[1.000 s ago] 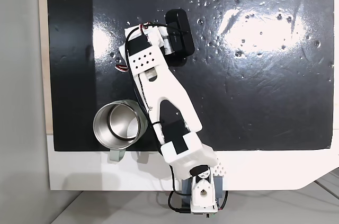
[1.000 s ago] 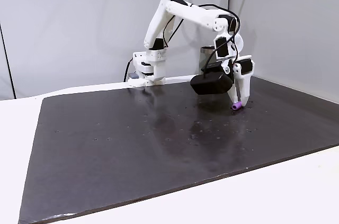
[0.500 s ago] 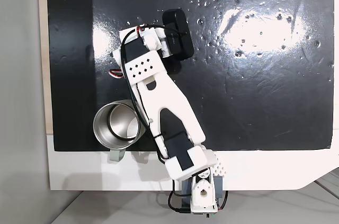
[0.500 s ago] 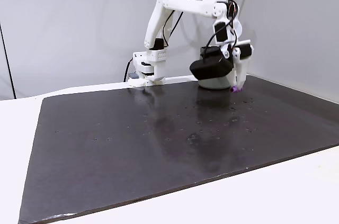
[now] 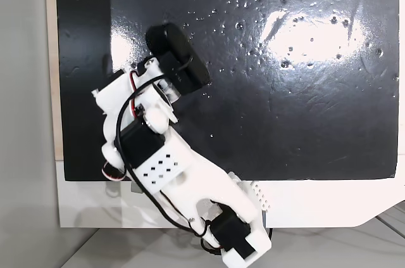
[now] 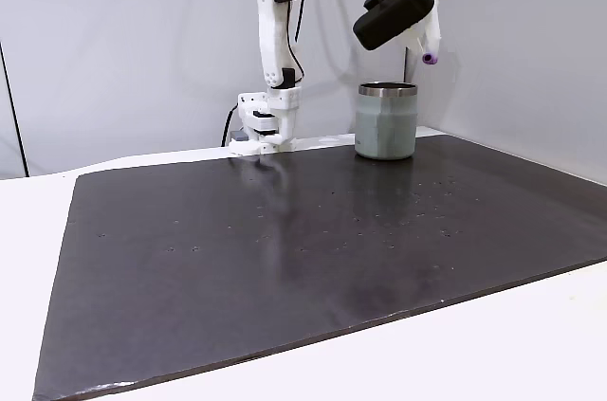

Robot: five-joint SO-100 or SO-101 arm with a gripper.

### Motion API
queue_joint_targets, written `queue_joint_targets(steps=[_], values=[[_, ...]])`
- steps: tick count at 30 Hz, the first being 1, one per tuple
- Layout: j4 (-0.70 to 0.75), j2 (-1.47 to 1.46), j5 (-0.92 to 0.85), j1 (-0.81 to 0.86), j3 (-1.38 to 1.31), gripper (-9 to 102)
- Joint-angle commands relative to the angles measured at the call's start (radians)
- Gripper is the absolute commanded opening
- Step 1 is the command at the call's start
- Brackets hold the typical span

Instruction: Grasp a pengrip and put it in the cup.

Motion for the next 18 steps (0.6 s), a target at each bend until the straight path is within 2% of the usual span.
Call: queue_joint_targets(steps=[1,8,18], values=[[0.049,0.114,-0.057,-0.057,-0.025,0],[0.135,0.256,-0.126,-0.135,0.063,0],[0.146,0.353,-0.233,-0.178,0.259,0]])
